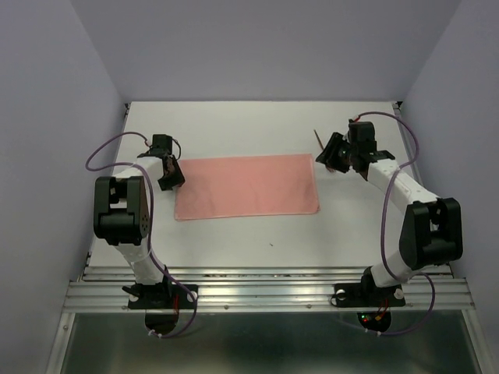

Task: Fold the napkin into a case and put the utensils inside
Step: Pick up the rectangle-folded napkin at the center of the board.

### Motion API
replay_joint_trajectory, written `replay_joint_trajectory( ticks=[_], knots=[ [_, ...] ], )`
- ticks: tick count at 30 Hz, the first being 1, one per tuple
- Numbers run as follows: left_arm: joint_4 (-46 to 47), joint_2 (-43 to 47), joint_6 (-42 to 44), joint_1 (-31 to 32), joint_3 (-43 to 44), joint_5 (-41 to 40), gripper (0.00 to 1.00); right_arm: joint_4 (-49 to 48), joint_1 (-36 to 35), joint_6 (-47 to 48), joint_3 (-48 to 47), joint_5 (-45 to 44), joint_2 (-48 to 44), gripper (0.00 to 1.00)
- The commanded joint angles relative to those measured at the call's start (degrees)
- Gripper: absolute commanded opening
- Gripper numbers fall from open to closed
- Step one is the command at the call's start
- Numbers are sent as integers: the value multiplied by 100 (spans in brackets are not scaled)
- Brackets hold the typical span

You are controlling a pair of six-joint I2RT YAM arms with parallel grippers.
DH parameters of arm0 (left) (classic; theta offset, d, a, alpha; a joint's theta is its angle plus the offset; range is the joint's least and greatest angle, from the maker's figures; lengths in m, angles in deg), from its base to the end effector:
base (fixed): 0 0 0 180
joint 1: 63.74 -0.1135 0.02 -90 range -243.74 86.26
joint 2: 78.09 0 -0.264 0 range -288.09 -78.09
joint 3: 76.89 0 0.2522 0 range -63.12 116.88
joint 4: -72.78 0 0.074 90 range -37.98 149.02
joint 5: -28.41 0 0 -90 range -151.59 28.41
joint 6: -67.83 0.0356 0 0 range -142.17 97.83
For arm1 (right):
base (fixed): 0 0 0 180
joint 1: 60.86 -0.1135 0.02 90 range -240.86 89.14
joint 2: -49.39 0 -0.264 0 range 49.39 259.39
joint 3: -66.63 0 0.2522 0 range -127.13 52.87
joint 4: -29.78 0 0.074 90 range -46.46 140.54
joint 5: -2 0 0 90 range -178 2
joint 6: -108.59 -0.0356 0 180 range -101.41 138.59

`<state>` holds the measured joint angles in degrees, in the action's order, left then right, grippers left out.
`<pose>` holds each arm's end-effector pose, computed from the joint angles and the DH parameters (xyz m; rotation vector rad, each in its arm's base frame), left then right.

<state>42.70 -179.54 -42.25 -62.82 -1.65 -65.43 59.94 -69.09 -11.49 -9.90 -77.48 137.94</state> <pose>0.3595 -0.0034 0.1698 -0.4501 2.5109 -0.0568 0.3363 0.0552 0.2517 0.3518 2.3293 0.5471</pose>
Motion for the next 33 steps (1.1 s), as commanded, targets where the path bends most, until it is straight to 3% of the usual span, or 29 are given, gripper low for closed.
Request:
replay_joint_trajectory(
  ticks=[1,9,17,31,33],
  knots=[
    [-161,-121,-155,136,-267,305,46,-85,32,-24,150,-156,-312,52],
    [-161,20,-119,214,-346,409,61,-93,32,117,572,-200,3,52],
    [-170,-121,-75,346,-373,551,64,-233,-21,249,818,-16,408,58],
    [-179,-331,-111,382,-294,480,47,-656,-187,240,818,64,1261,52],
    [-179,-367,-119,382,-294,515,38,-682,-188,223,818,90,1296,52]
  ],
)
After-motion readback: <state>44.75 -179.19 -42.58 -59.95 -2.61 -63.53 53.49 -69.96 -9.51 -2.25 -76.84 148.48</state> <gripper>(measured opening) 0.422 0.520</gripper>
